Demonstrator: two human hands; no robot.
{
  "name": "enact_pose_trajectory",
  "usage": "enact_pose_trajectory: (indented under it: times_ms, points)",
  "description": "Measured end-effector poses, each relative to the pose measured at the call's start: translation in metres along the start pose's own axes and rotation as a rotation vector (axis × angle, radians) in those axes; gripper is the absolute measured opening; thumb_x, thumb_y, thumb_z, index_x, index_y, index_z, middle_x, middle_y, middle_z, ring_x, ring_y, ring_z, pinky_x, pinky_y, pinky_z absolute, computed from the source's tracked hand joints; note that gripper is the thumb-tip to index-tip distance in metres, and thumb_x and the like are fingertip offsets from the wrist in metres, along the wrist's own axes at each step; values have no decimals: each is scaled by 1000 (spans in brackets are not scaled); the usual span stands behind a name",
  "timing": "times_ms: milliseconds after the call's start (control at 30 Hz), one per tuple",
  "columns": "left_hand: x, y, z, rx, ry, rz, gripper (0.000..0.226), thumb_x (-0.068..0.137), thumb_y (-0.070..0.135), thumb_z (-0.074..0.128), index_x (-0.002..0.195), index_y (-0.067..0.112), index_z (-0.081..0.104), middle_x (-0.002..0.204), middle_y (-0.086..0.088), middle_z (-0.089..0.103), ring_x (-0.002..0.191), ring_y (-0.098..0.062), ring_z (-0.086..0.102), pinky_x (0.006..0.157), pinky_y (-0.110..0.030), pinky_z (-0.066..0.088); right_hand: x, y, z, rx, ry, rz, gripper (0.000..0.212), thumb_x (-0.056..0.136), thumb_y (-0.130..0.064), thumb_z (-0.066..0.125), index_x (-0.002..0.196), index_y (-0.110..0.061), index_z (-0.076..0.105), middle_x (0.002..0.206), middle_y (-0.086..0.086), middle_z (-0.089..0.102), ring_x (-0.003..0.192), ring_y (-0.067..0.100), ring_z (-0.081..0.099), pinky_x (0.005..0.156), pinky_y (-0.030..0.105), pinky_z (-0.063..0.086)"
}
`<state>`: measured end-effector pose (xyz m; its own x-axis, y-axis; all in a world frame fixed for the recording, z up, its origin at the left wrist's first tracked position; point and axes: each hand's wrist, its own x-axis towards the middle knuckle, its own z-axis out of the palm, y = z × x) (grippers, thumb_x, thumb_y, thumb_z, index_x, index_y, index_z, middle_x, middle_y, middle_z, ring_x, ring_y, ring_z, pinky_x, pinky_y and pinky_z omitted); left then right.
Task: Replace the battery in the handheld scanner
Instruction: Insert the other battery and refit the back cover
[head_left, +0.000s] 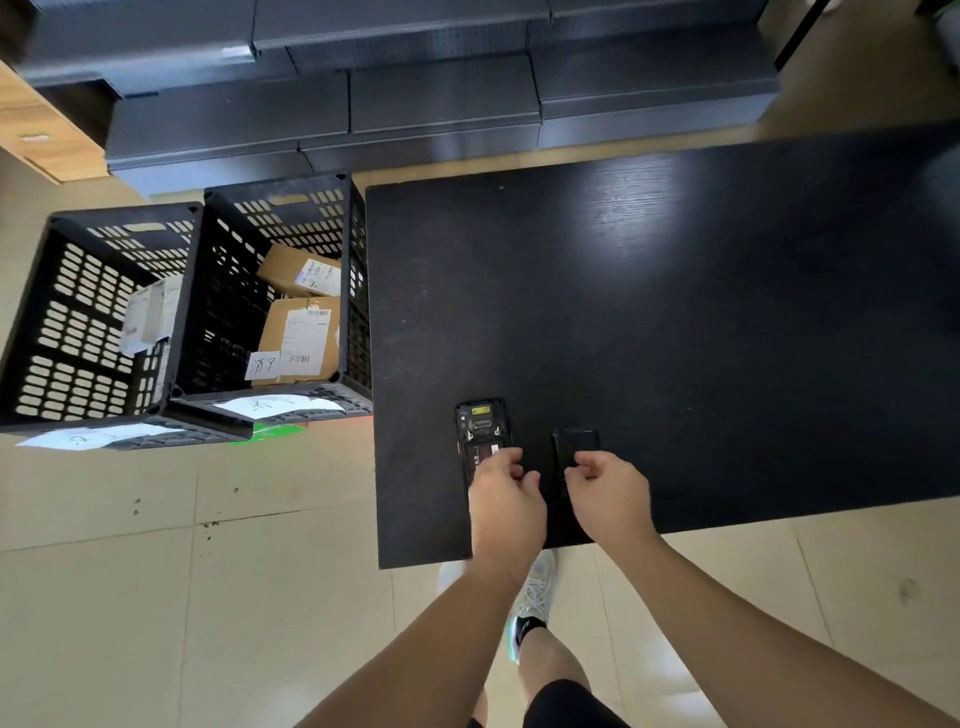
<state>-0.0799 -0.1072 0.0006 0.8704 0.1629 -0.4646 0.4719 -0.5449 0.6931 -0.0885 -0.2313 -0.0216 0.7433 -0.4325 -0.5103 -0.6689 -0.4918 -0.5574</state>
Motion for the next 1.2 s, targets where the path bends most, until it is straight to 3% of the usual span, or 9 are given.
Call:
enact_pose_trajectory:
  times_ms: [67,167,567,667,767,900,1033,1133,1200]
  points:
    - [-5,13,22,-7,-101,2,32,91,11,61,123,13,63,107,-1,66,100,-16,62,84,-18,46,9,10,-17,-17,24,47,33,91,-23,62,123,-16,64,109,1,71,99,17,63,81,24,45]
    - [-6,21,45,-33,-157,-81,34,93,8,58,126,7,60,112,-3,63,108,-22,61,83,-20,40,21,20,-28,-25,-7,83,35,92,-23,60,127,-17,62,114,2,69,98,17,61,81,25,44]
    - [10,19,66,-90,-123,-330,30,93,19,58,119,3,60,114,-15,66,105,-30,63,91,-37,52,37,30,-21,48,-77,154,27,89,-27,65,114,-18,67,110,2,69,95,20,63,79,32,52]
    - [12,16,68,-125,-125,-376,30,91,19,59,106,-7,63,105,-27,67,100,-41,64,86,-44,54,37,30,-21,67,-92,175,26,89,-28,65,114,-18,66,103,1,69,86,16,62,73,32,53]
    - [10,17,68,-138,-126,-383,19,90,17,59,84,0,63,78,-25,60,77,-42,59,80,-46,55,36,30,-21,79,-86,180,25,88,-30,66,111,-18,66,96,-2,66,83,15,61,69,30,51]
    - [11,17,67,-178,-120,-401,24,92,19,58,93,-3,67,93,-22,69,88,-40,65,75,-40,55,32,31,-23,111,-63,180,21,86,-28,71,105,-18,66,96,0,66,85,16,62,73,32,53]
    - [11,15,72,-184,-159,-370,41,93,18,56,53,16,57,61,-6,54,59,-24,49,60,-27,40,29,36,-28,179,-97,134,23,84,-19,74,104,-17,64,90,-1,69,82,13,64,77,32,54]
    - [7,21,77,-160,-178,-345,12,93,20,58,93,9,63,94,-11,65,83,-27,62,68,-28,45,27,40,-29,180,-135,114,22,86,-14,71,107,-16,64,86,-1,68,80,13,64,78,33,55]
    - [5,22,80,-116,-151,-312,21,93,20,60,108,7,55,110,-10,60,87,-21,58,64,-20,42,26,42,-31,197,-164,118,15,89,-12,66,104,-15,68,86,0,70,81,15,65,78,37,57]
